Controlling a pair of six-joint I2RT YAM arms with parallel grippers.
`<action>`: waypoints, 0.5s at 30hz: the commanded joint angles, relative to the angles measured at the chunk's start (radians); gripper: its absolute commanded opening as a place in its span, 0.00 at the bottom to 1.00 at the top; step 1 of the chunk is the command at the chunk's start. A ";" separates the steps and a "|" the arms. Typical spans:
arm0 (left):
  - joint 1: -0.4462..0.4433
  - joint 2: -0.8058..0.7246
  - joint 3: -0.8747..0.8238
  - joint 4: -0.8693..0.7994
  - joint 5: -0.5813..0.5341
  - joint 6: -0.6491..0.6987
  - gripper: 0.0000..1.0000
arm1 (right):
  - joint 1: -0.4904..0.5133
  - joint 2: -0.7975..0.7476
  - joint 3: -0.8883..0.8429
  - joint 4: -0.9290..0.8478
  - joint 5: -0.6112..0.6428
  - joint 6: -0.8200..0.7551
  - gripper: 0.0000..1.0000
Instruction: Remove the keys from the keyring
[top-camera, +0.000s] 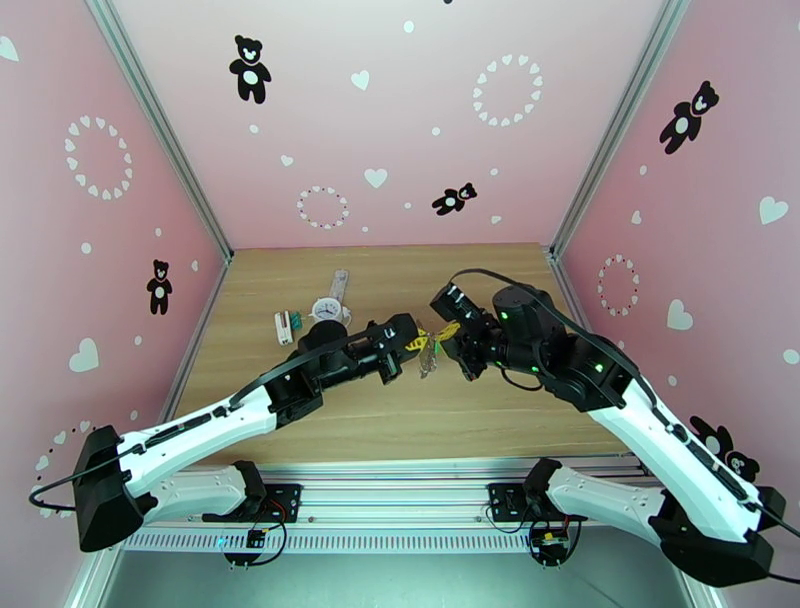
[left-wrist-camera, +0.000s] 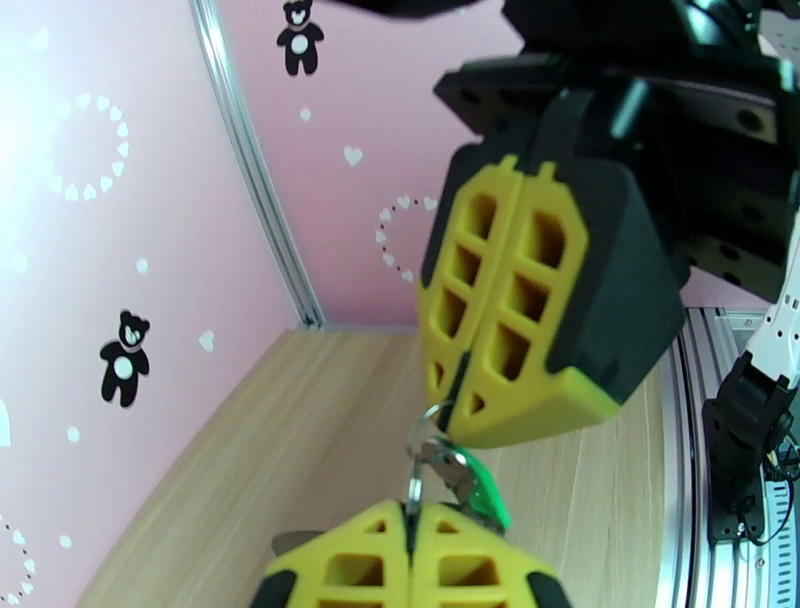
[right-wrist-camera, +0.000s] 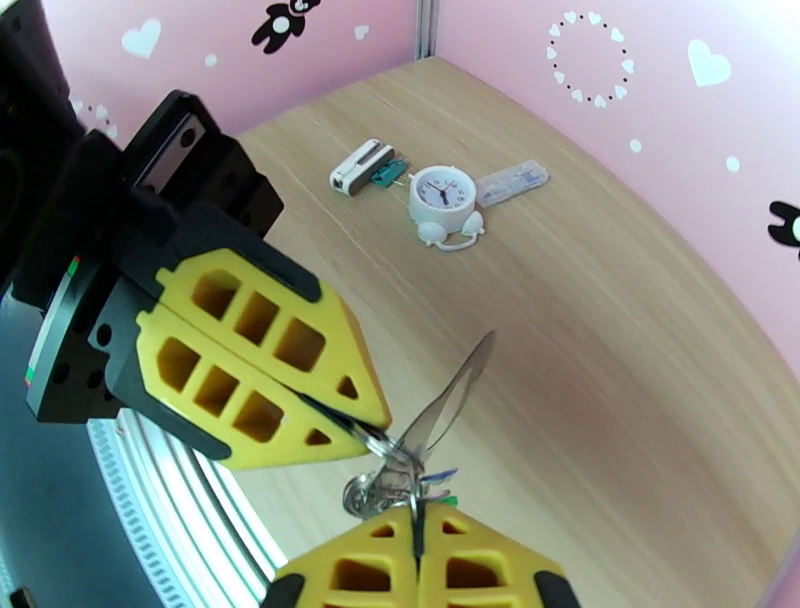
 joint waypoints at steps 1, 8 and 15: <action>0.002 -0.030 -0.026 0.111 -0.001 0.019 0.00 | -0.050 -0.025 0.032 -0.053 -0.095 0.126 0.00; 0.002 -0.033 -0.079 0.225 -0.001 -0.019 0.00 | -0.137 -0.040 0.010 -0.017 -0.300 0.228 0.00; 0.002 0.011 -0.115 0.218 -0.027 -0.052 0.02 | -0.137 0.011 0.057 -0.034 -0.315 0.239 0.00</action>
